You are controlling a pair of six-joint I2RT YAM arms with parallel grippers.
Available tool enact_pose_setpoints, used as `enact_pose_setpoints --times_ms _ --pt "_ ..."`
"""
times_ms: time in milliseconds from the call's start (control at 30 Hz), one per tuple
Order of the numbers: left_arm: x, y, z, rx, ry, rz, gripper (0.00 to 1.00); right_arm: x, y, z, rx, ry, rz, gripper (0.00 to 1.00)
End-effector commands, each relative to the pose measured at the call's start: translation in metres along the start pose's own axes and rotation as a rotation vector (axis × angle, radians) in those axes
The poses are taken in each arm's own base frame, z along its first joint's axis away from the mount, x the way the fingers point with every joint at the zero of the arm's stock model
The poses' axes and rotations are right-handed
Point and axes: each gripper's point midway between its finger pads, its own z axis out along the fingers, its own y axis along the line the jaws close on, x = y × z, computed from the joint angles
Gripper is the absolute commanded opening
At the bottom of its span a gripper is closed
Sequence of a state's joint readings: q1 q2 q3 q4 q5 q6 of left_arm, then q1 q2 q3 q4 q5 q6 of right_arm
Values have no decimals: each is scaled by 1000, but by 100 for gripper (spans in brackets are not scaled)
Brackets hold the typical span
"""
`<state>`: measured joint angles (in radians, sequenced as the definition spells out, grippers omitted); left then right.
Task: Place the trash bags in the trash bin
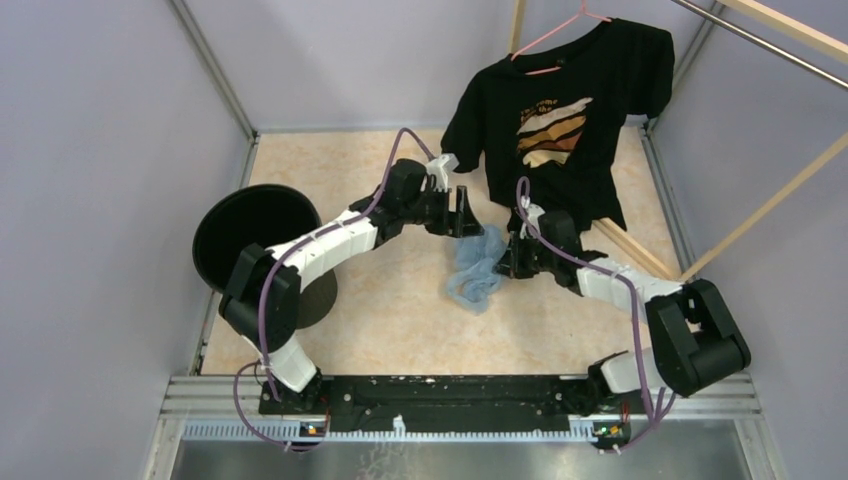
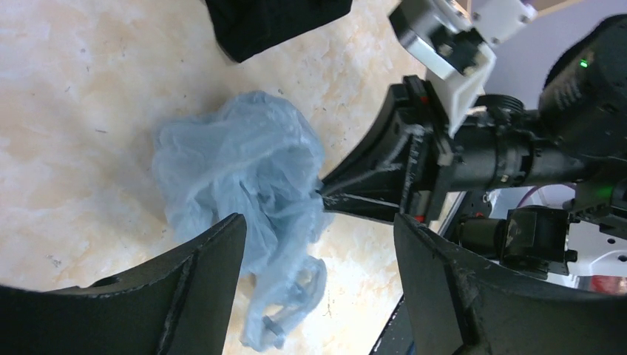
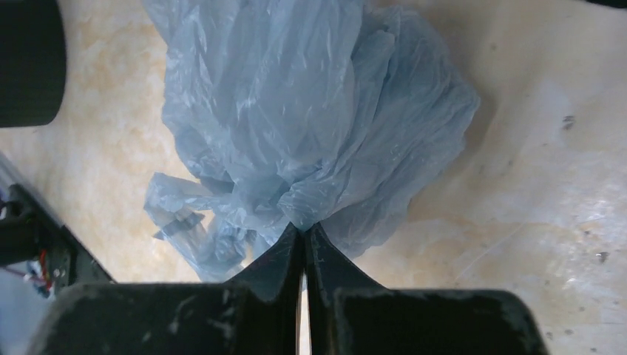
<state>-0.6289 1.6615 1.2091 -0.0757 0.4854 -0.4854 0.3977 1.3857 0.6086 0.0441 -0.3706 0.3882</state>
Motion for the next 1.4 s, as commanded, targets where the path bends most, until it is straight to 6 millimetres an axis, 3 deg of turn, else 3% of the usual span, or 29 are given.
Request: enact_pose_setpoints --times_ms 0,133,267,367,433,700,867,967,1100,1233,1367 --pt "-18 -2 -1 48 -19 -61 78 -11 36 -16 -164 -52 -71 0" --pt "-16 10 1 16 -5 -80 77 -9 35 -27 -146 -79 -93 0" --pt "-6 15 8 16 29 -107 77 -14 22 -32 -73 -111 -72 0" --pt "2 20 15 23 58 -123 80 -17 26 -36 -149 -111 -35 0" --pt "8 29 21 3 76 -127 84 -15 29 -36 -210 -95 -16 0" --pt "31 41 37 7 193 -208 84 -6 25 -29 -230 -33 31 0" --pt "31 52 40 -29 189 -192 83 -10 22 -30 -228 -56 40 0" --pt "30 58 40 -56 183 -174 69 -10 24 -30 -239 -43 40 0" --pt "23 67 36 -119 182 -134 33 -12 16 -31 -180 -44 32 0" --pt "1 68 21 -190 119 -56 3 -15 1 -32 -83 -63 31 0" --pt "-31 57 -7 -245 -14 35 0 -19 -15 -34 32 -58 53 3"
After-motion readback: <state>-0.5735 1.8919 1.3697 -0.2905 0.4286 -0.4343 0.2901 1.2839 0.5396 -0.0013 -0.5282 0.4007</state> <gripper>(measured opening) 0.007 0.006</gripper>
